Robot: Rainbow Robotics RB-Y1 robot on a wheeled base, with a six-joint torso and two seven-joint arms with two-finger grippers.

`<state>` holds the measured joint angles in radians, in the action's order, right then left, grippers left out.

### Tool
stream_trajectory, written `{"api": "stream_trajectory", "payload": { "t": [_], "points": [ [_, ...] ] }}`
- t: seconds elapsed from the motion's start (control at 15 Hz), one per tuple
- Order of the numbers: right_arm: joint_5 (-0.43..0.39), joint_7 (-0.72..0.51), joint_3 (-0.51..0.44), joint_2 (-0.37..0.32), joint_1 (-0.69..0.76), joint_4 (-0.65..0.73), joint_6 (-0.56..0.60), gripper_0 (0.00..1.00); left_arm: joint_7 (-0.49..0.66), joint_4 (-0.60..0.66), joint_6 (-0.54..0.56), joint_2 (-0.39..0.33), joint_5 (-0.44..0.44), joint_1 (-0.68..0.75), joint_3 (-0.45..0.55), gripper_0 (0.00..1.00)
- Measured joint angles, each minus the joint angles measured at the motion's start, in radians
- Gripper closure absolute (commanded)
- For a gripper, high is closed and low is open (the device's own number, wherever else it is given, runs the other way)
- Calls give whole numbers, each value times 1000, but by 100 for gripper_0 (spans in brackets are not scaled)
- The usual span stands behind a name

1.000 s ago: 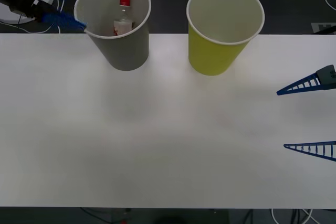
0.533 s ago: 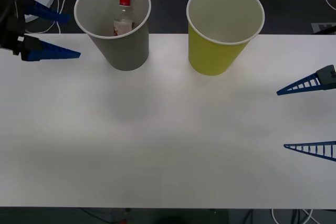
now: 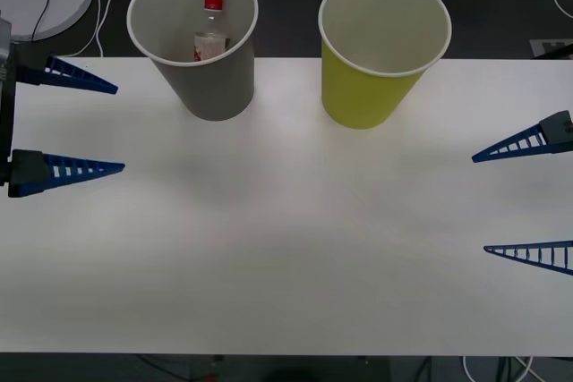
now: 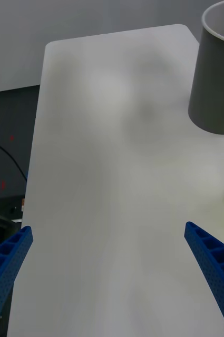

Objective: Put the can into the green bin and the plastic bottle into the gray bin

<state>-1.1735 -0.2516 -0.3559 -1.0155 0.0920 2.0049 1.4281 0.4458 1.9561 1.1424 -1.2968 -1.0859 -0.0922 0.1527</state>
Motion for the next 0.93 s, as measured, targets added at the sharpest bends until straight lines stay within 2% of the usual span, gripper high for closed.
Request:
{"api": "stream_trajectory", "payload": {
  "t": [0.2, 0.47, 0.93],
  "points": [
    [0, 0, 0, 0, 0, 0, 0, 0, -126, 36, 1, 0, 44, 129, 76, 0],
    [0, 0, 0, 0, 0, 0, 0, 0, -265, 46, 24, 3, 102, 232, 129, 0],
    [0, 0, 0, 0, 0, 0, 0, 0, -333, 78, 46, 26, 118, 333, 194, 0]
  ]
}}
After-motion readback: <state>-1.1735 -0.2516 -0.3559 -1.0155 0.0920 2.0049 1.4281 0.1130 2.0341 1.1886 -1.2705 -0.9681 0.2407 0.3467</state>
